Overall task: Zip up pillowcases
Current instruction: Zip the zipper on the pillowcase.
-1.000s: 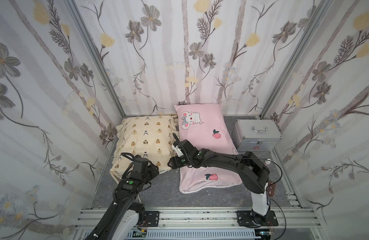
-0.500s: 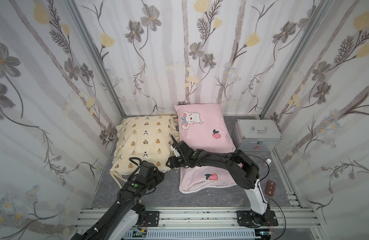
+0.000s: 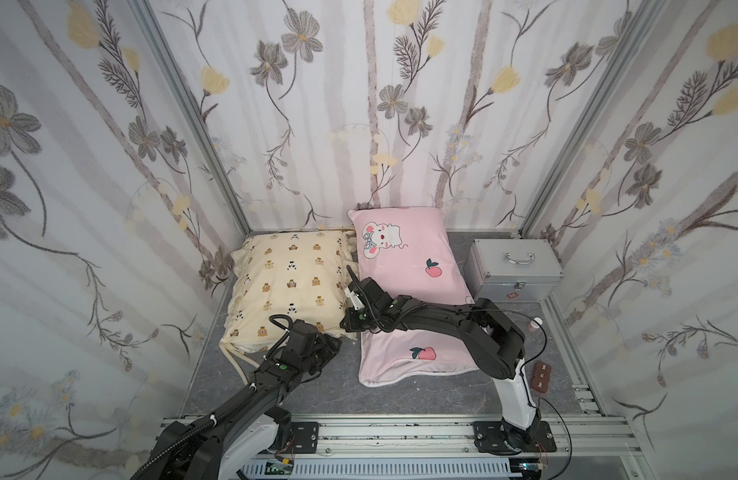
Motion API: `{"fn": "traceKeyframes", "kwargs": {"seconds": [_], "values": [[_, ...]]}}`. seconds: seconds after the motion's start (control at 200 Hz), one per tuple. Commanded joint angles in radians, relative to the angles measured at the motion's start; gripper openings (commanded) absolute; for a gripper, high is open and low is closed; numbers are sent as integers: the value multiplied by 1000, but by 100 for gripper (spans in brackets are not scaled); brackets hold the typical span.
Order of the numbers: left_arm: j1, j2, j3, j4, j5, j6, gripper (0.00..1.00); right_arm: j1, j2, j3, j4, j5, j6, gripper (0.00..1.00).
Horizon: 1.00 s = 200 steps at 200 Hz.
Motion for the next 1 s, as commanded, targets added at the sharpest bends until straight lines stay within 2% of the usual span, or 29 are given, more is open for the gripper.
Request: {"fn": "traceKeyframes", "kwargs": {"seconds": [0.0, 0.205, 0.545, 0.994], "values": [[10, 7, 5, 85, -14, -19, 52, -8, -24, -7, 22, -55, 28, 4], [30, 49, 62, 75, 11, 23, 42, -12, -27, -8, 8, -77, 27, 3], [37, 93, 74, 83, 15, 32, 26, -11, -31, -8, -9, -60, 5, 3], [40, 158, 112, 74, 7, 71, 23, -11, -33, -14, -6, -77, 0, 1]]}}
